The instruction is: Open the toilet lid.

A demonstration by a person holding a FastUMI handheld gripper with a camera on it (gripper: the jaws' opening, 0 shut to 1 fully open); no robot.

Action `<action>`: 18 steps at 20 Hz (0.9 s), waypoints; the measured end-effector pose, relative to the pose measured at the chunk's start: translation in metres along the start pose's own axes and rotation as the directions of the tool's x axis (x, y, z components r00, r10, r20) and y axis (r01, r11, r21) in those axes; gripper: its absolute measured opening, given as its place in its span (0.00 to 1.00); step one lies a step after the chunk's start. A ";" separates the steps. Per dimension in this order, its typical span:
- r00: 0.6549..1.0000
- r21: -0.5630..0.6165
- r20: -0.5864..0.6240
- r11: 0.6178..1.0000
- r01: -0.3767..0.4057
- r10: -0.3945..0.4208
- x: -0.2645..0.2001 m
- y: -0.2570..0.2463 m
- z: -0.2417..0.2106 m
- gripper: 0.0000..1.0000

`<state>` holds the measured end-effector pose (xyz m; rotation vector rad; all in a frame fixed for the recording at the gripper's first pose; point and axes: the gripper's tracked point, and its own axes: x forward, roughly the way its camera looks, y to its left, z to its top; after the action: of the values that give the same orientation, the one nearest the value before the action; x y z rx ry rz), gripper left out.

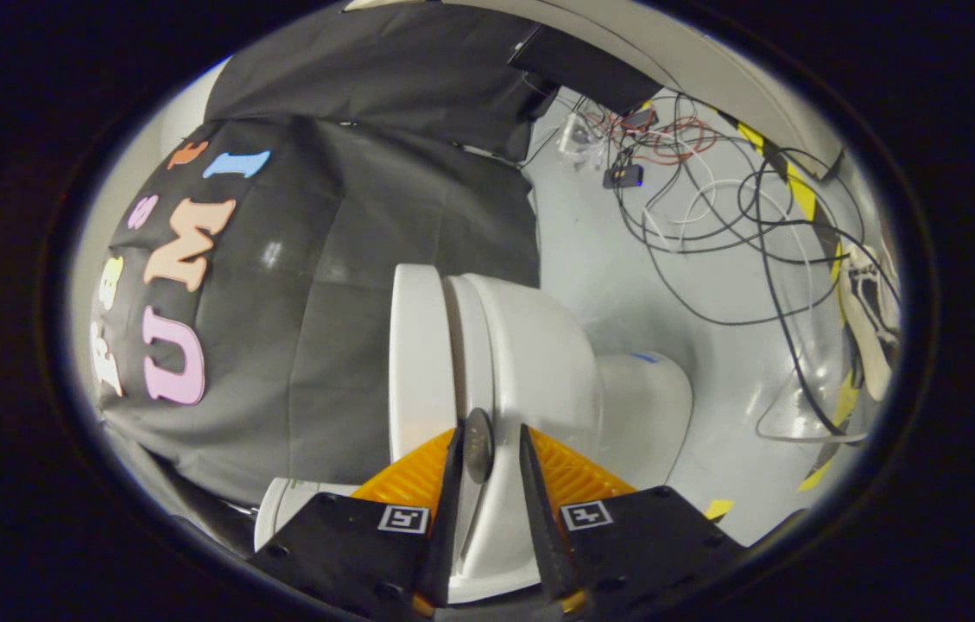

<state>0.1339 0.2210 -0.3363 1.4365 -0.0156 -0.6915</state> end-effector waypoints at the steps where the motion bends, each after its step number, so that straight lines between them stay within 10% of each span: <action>1: 1.000 0.008 -0.010 1.000 -0.017 0.017 0.004 0.006 0.000 0.31; 7: 1.000 -0.018 -0.023 1.000 -0.008 0.007 0.003 0.007 -0.001 0.07; 18: 0.999 -0.222 -0.013 0.974 -0.036 0.034 -0.015 0.050 0.003 0.03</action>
<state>0.1423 0.2237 -0.2848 1.2218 0.0422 -0.6374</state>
